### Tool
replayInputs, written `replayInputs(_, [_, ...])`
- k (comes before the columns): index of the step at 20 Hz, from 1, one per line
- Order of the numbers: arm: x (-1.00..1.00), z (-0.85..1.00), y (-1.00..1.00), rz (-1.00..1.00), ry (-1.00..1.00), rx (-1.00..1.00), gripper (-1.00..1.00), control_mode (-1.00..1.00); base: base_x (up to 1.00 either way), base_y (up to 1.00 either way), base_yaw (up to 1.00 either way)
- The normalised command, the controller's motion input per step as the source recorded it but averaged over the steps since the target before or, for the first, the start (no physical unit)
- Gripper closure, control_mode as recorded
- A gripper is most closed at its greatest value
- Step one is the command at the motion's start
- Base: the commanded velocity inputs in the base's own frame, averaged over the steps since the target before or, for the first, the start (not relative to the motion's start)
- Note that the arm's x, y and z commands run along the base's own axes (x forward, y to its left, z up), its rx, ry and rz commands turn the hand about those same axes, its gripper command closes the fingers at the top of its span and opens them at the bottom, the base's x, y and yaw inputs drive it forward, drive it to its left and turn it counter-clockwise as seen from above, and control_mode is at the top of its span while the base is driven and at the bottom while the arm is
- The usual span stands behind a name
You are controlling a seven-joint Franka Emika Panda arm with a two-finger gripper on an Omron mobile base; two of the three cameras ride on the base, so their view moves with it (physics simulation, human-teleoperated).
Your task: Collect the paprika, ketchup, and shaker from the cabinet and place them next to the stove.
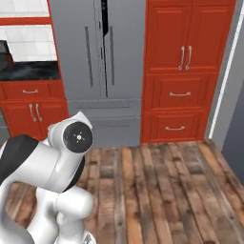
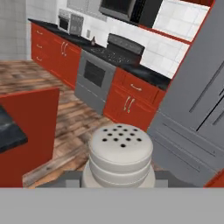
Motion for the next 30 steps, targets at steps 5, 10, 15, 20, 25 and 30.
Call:
replayInputs(5, [0.00,0.00,0.00,0.00,0.00,0.00,1.00,1.00,0.90,0.00,0.52])
replayInputs(10, [0.00,0.00,0.00,0.00,0.00,0.00,1.00,1.00,0.95,-0.01,0.50])
replayInputs(15, [0.00,0.00,0.00,0.00,0.00,0.00,1.00,1.00,0.92,0.00,0.49])
replayInputs(20, [0.00,0.00,0.00,0.00,0.00,0.00,1.00,1.00,0.98,0.01,0.45])
replayInputs(25, [0.00,0.00,0.00,0.00,0.00,0.00,1.00,1.00,1.00,0.12,0.38])
replayInputs(30, [0.00,0.00,0.00,0.00,0.00,0.00,1.00,1.00,0.93,0.29,0.32])
